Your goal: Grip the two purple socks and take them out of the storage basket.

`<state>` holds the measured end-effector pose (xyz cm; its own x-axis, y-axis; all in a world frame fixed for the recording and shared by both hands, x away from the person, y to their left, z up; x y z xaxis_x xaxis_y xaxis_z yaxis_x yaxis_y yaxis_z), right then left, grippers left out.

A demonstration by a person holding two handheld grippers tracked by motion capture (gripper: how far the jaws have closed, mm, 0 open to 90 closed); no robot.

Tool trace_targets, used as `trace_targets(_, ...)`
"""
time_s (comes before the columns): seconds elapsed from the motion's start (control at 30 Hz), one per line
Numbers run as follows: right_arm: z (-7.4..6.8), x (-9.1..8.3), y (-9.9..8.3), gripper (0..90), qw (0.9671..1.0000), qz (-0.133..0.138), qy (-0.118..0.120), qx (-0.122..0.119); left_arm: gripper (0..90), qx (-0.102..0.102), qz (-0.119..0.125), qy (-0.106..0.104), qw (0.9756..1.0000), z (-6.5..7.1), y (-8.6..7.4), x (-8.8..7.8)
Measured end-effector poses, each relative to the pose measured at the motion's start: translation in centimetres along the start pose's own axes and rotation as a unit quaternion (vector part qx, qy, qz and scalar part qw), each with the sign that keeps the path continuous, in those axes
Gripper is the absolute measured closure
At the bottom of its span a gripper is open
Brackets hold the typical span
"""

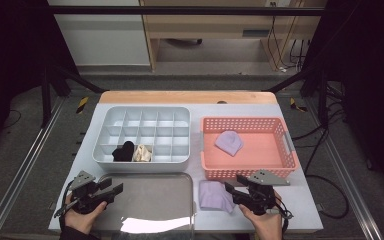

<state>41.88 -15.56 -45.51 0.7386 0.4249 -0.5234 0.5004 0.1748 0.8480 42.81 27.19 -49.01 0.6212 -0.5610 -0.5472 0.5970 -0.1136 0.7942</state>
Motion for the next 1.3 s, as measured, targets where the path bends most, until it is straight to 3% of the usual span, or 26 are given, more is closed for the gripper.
trace_targets(0.33,0.8,0.1,2.7,42.0,0.9996,0.013,-0.023,0.008,42.7,-0.003,-0.001,0.003,1.0,-0.1,0.0,0.1)
trace_targets(0.57,1.5,1.6,6.6,33.4,0.9981,0.037,-0.049,0.009,42.6,-0.002,-0.001,0.001,1.0,-0.1,0.0,0.1)
trace_targets(0.77,2.3,2.9,8.7,30.4,0.9971,0.039,-0.065,0.003,42.6,-0.002,0.0,0.002,1.0,-0.1,0.0,0.1)
trace_targets(1.3,4.6,7.0,11.5,26.1,0.9953,0.033,-0.087,0.026,42.6,0.006,-0.003,0.004,1.0,-0.1,0.0,0.2)
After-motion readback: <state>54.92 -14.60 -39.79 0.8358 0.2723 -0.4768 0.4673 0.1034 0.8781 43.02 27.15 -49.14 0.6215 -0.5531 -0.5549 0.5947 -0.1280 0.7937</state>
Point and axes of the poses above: each handheld gripper's, and its own axes: x roughly forward along the jaws, y roughly out of its top, z roughly to its right, the point moved 5 cm from there along x, roughly forward along the jaws, and after that the axes turned 6 degrees about -y, right-handed, at the moved point
